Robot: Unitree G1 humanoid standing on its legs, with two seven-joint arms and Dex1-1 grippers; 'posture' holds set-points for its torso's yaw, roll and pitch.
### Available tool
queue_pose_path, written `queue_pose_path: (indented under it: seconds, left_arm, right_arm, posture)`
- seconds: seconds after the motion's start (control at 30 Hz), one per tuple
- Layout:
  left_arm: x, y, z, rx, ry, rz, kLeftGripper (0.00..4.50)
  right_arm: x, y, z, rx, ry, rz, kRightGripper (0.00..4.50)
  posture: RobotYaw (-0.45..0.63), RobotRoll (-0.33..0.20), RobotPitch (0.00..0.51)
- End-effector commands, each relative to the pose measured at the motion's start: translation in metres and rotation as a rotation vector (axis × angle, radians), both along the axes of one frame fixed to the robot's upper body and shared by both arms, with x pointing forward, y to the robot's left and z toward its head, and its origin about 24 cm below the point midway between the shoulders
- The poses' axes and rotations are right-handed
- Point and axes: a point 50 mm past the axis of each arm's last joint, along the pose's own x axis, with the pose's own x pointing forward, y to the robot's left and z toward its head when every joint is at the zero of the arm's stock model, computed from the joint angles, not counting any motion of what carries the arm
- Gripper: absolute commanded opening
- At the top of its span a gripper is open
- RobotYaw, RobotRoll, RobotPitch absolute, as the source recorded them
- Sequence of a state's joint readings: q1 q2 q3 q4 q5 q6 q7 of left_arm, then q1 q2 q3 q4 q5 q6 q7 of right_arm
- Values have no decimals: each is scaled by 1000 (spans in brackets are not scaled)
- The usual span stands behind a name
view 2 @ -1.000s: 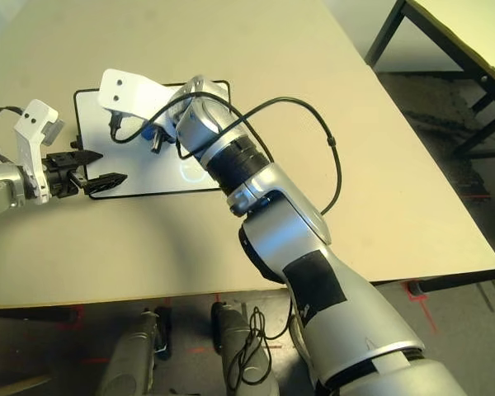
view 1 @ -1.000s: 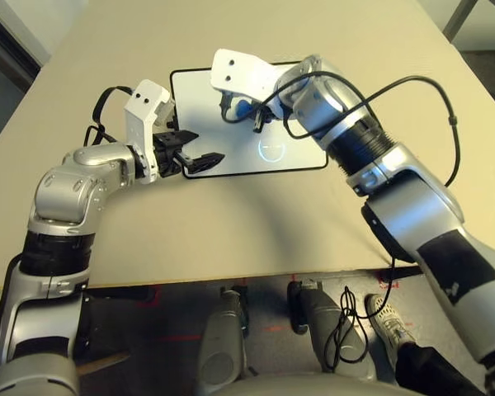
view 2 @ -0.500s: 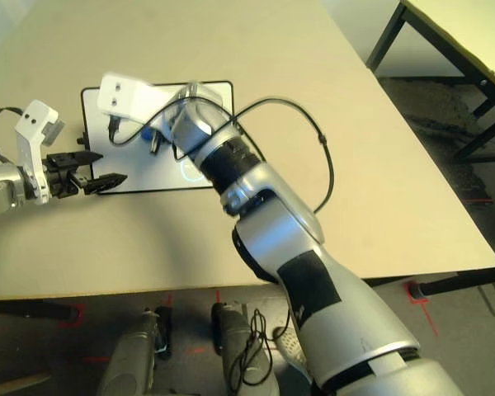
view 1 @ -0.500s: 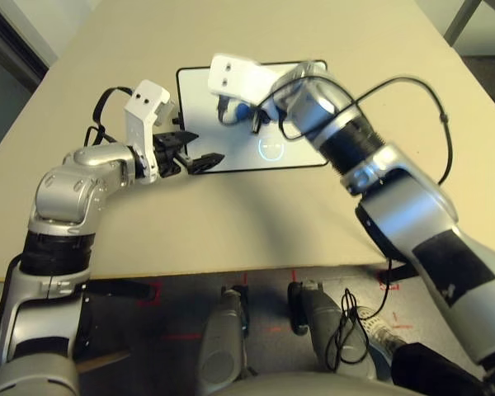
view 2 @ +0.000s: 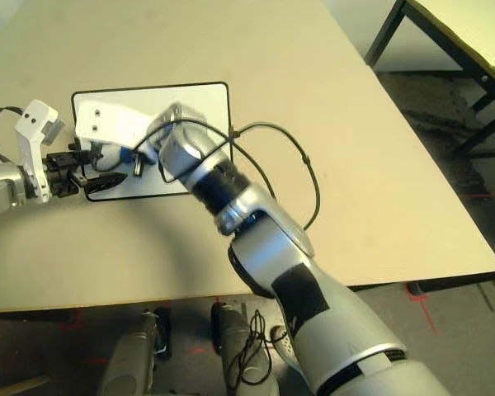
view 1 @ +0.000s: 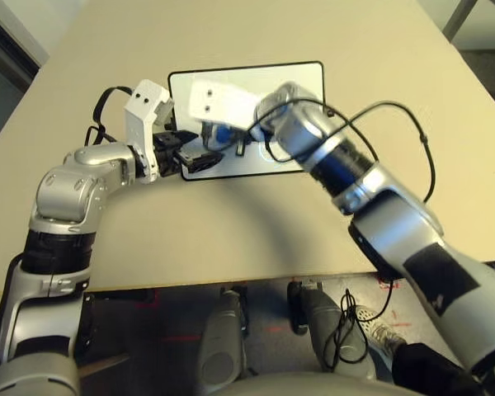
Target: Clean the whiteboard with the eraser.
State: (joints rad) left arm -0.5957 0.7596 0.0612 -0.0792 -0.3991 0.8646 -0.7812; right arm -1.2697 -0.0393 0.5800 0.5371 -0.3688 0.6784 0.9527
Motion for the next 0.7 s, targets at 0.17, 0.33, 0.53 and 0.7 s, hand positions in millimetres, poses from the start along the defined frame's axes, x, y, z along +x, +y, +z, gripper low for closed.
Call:
queue_pose_path:
  seconds: [0.17,0.33,0.53,0.7]
  left_arm:
    - [-1,1,-1,17,11,-7,4500]
    - [-1,0,-1,16,13,-8,4500]
    - [-1,1,-3,17,18,-10,4500]
    - [-2,1,-2,19,21,-12,4500]
  right_arm:
    - [21,-9,22,38,-65,-120,568]
    - [34,-7,57,172,-165,-168,567]
    - [33,-3,56,170,-147,-158,567]
    - [20,1,9,53,-37,-102,567]
  posture:
    - [35,0,244]
    - [35,0,244]
    - [29,0,249]
    - [29,0,252]
